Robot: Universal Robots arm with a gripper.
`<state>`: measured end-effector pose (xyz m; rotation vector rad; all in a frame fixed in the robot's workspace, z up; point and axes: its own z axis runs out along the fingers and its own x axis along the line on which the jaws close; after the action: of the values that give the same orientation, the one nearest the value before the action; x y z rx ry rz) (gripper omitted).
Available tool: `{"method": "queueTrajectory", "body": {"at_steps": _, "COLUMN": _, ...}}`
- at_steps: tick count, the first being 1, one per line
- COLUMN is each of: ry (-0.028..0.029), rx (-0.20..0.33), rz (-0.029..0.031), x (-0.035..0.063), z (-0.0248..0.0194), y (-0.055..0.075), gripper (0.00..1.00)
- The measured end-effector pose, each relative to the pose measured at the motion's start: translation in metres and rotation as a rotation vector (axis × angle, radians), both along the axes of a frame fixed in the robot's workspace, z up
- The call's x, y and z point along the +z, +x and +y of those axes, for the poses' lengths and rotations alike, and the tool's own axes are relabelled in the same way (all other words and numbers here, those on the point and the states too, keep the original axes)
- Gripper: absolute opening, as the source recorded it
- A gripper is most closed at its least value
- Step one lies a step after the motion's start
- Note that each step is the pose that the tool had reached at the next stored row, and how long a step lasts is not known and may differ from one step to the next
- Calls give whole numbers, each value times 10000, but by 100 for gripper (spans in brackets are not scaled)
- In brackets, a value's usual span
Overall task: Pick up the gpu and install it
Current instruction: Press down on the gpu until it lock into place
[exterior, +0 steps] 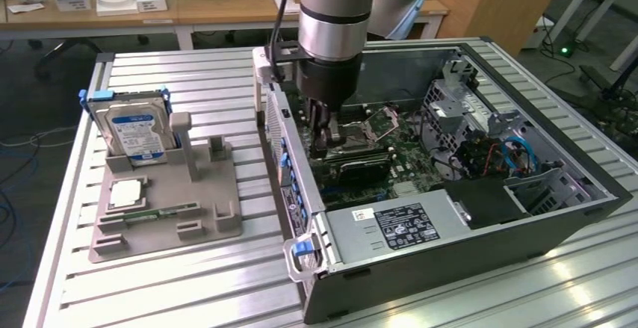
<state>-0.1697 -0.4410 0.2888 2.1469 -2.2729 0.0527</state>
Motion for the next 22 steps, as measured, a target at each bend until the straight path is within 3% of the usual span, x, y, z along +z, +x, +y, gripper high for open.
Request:
{"method": "queueTrajectory", "body": {"at_steps": 9, "ry": 24, "rx": -1, "rz": -5, "x": -3, "z": 0, "y": -143, "gripper": 11}}
{"method": "queueTrajectory", "body": {"at_steps": 14, "ry": 24, "rx": -1, "rz": -3, "x": -17, "z": -21, "y": -146, "gripper": 11}}
{"method": "queueTrajectory", "body": {"at_steps": 22, "ry": 23, "rx": -1, "rz": -1, "x": -100, "z": -10, "y": -91, "gripper": 11}}
